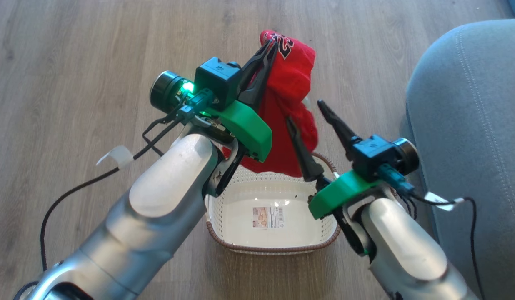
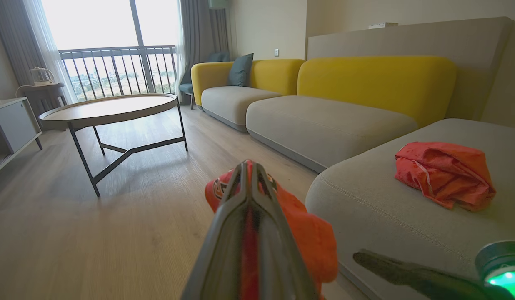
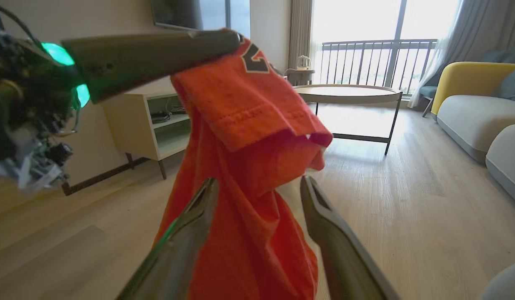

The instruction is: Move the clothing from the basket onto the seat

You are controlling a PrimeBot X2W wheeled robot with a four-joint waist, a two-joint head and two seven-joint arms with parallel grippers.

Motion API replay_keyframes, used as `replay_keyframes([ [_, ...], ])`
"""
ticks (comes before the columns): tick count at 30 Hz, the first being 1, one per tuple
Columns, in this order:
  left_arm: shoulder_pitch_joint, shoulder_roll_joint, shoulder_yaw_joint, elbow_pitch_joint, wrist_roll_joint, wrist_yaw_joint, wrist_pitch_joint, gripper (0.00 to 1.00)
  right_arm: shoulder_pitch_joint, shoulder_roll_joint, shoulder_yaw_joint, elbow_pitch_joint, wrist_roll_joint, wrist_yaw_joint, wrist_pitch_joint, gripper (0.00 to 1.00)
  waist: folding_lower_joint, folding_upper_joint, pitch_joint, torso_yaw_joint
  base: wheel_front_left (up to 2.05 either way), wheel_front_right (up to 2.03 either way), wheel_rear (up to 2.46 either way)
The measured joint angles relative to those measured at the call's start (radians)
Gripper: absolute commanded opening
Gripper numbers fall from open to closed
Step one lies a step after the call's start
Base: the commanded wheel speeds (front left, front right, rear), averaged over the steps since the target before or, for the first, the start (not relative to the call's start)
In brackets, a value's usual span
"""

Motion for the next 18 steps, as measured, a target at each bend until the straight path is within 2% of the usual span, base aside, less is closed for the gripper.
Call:
replay_keyframes([
  [1,-0.001,-0.002,-0.005,-0.004,0.0,0.0,0.0,0.0,-0.021,0.0,0.02,0.058,0.0,0.0,0.0,1.0,0.0,0.0,0.0,0.007,0.0,0.0,0.0],
  [10,-0.006,-0.01,-0.035,-0.009,0.0,-0.002,-0.001,0.0,-0.116,-0.001,0.072,0.201,0.006,0.0,0.0,1.0,0.0,0.0,-0.003,0.04,0.0,0.0,0.0],
  [18,-0.006,-0.019,-0.064,-0.012,-0.002,-0.009,-0.001,0.0,-0.179,-0.001,0.158,0.311,0.098,0.0,0.0,1.0,0.0,0.0,-0.008,0.07,0.0,0.0,0.0],
])
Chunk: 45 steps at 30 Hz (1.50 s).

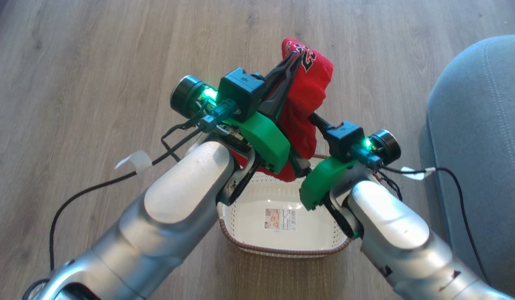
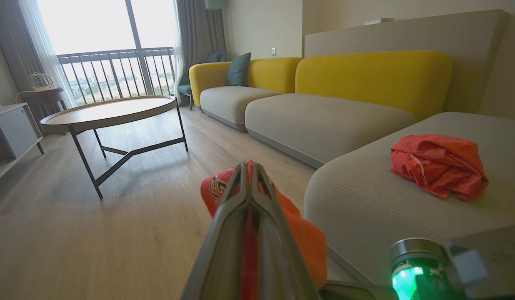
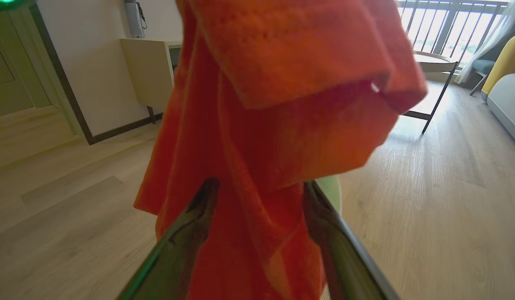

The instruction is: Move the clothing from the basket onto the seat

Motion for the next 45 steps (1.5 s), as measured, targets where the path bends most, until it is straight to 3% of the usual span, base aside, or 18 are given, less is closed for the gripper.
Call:
replay_keyframes([
  [1,0.0,-0.001,-0.003,-0.001,0.0,0.0,0.0,0.0,-0.009,0.0,0.005,0.009,0.012,0.0,0.0,1.0,0.0,0.0,0.0,0.003,0.0,0.0,0.0],
  [2,0.0,-0.003,-0.004,-0.002,0.0,0.0,0.0,0.0,-0.019,0.0,0.005,0.021,0.023,0.0,0.0,0.93,0.0,0.0,-0.001,0.005,0.0,0.0,0.0],
  [3,0.0,-0.004,-0.005,-0.002,0.0,-0.001,0.0,0.0,-0.026,0.0,0.007,0.031,0.033,0.0,0.0,0.61,0.0,0.0,-0.001,0.007,0.0,0.0,0.0],
  [4,0.0,-0.005,-0.005,-0.002,0.0,-0.001,0.0,0.0,-0.031,-0.001,0.009,0.039,0.037,0.0,0.0,0.36,0.0,0.0,-0.001,0.009,0.0,0.0,0.0],
  [5,0.0,-0.006,-0.006,-0.002,0.0,-0.001,0.0,0.0,-0.036,-0.001,0.011,0.045,0.039,0.0,0.0,0.0,0.0,0.0,-0.001,0.01,0.0,0.0,0.0],
  [16,0.0,-0.004,-0.007,0.008,-0.01,0.002,-0.01,0.0,-0.037,-0.002,0.001,0.025,0.043,0.0,0.0,0.0,0.0,0.0,0.013,-0.015,0.0,0.0,0.0],
  [17,0.0,-0.004,-0.007,0.013,-0.01,0.005,-0.01,0.84,-0.036,-0.002,-0.004,0.016,0.043,0.0,0.0,0.0,0.0,0.0,0.014,-0.02,0.0,0.0,0.0],
  [18,0.0,-0.002,-0.008,0.017,-0.01,0.009,-0.01,1.0,-0.034,-0.002,-0.009,0.007,0.041,0.0,0.0,0.0,0.0,0.0,0.014,-0.025,0.0,0.0,0.0],
  [29,0.001,0.01,-0.009,0.067,-0.021,-0.013,-0.018,1.0,0.03,-0.002,-0.126,-0.059,-0.034,0.0,0.0,0.0,0.0,0.0,0.03,-0.069,0.0,0.0,0.0],
  [41,0.02,0.041,-0.064,0.109,-0.047,-0.122,-0.025,1.0,0.117,-0.004,-0.286,-0.149,-0.079,0.0,0.0,0.0,0.0,0.0,0.036,-0.17,0.0,0.0,0.0],
  [45,0.028,0.049,-0.077,0.121,-0.058,-0.151,-0.025,1.0,0.147,-0.008,-0.347,-0.193,-0.086,0.0,0.0,0.0,0.0001,0.0,0.031,-0.24,0.0,0.0,0.0],
])
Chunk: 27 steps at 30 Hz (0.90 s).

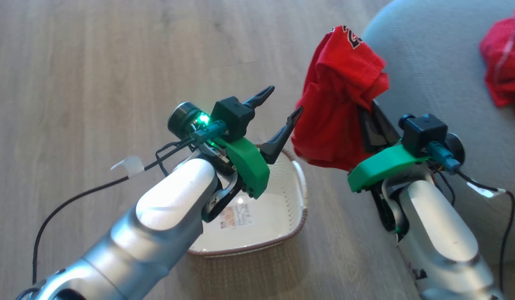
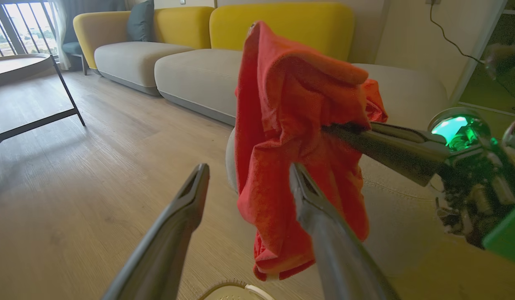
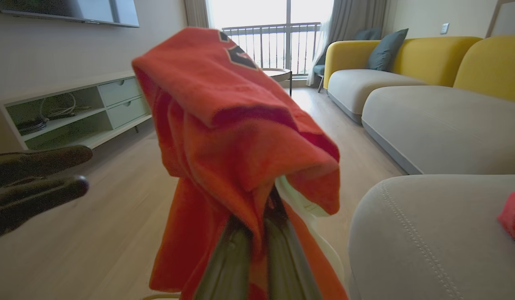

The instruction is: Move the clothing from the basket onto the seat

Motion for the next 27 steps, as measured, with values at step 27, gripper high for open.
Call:
replay_keyframes([
  [27,0.059,0.002,-0.044,0.006,-0.03,-0.034,-0.02,1.0,0.146,-0.005,-0.14,-0.209,-0.021,0.0,0.0,0.0,0.0,0.0,-0.035,-0.388,0.0,0.0,0.0],
])
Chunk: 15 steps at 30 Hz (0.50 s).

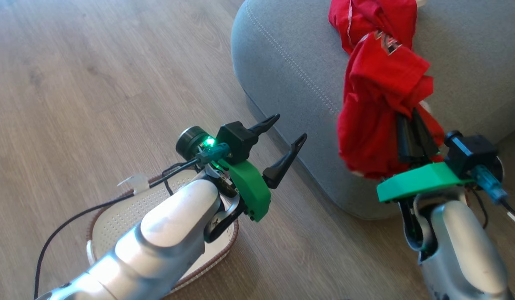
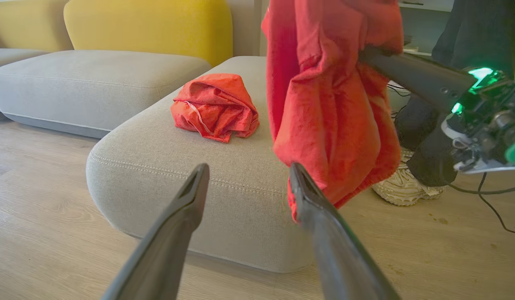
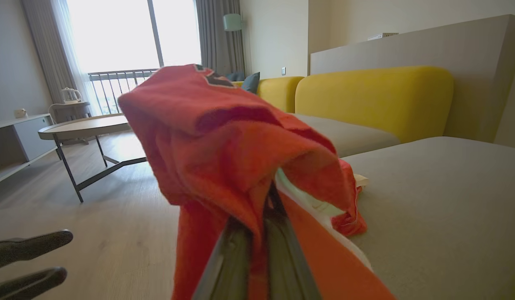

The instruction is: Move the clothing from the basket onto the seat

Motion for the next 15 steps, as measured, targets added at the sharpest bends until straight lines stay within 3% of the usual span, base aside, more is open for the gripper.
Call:
replay_keyframes([
  [9,-0.008,0.003,-0.009,-0.007,0.004,-0.009,-0.009,1.0,0.022,-0.007,-0.069,-0.073,-0.02,0.0,0.0,0.0,0.0,0.0,0.052,-0.008,0.0,0.0,0.0],
  [15,-0.014,0.029,-0.027,-0.051,0.019,-0.018,-0.014,1.0,-0.112,-0.071,-0.101,-0.05,-0.038,0.0,0.0,0.0,0.0,0.0,0.109,-0.008,0.0,0.0,0.0],
])
